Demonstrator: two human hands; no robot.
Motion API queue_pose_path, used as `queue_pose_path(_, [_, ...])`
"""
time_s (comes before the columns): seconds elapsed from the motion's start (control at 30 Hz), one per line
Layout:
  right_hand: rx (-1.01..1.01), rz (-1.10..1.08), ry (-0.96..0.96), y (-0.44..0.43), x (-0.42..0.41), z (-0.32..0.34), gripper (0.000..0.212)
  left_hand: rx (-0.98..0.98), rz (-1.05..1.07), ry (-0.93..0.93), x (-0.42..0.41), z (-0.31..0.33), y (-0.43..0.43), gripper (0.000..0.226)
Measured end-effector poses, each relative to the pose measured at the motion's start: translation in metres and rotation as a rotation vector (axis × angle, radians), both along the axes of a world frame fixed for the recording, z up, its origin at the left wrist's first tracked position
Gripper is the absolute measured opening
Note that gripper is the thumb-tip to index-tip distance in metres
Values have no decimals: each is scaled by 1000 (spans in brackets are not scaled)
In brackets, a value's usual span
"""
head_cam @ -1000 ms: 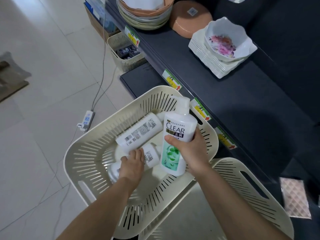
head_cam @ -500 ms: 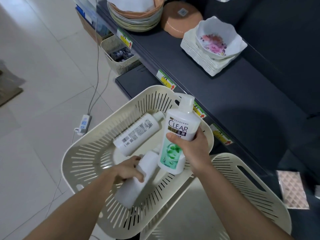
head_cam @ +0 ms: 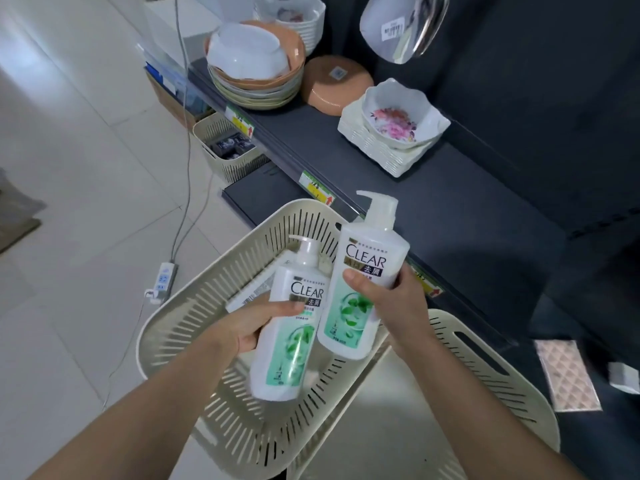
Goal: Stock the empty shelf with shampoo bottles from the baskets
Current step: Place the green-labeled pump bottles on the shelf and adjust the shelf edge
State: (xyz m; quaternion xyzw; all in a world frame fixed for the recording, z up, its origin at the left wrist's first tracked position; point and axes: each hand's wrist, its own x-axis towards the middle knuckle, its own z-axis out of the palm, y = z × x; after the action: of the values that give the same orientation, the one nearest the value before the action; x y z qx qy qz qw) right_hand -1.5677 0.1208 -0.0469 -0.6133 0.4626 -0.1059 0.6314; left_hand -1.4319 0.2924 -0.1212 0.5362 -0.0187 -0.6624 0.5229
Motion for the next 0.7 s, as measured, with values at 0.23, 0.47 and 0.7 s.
queue_pose_path(0.23, [-9, -53, -94, -7, -26, 44, 54, -88, 54, -116, -2, 53, -15, 98])
queue_pose_path(0.47, [25, -96, -266, -18, -90, 92, 57, -164, 72, -310, -48, 112, -42, 54])
queue_pose_path(0.7, [-56, -99, -280, -35, -197, 137, 70, -213, 75, -363, -140, 160, -70, 50])
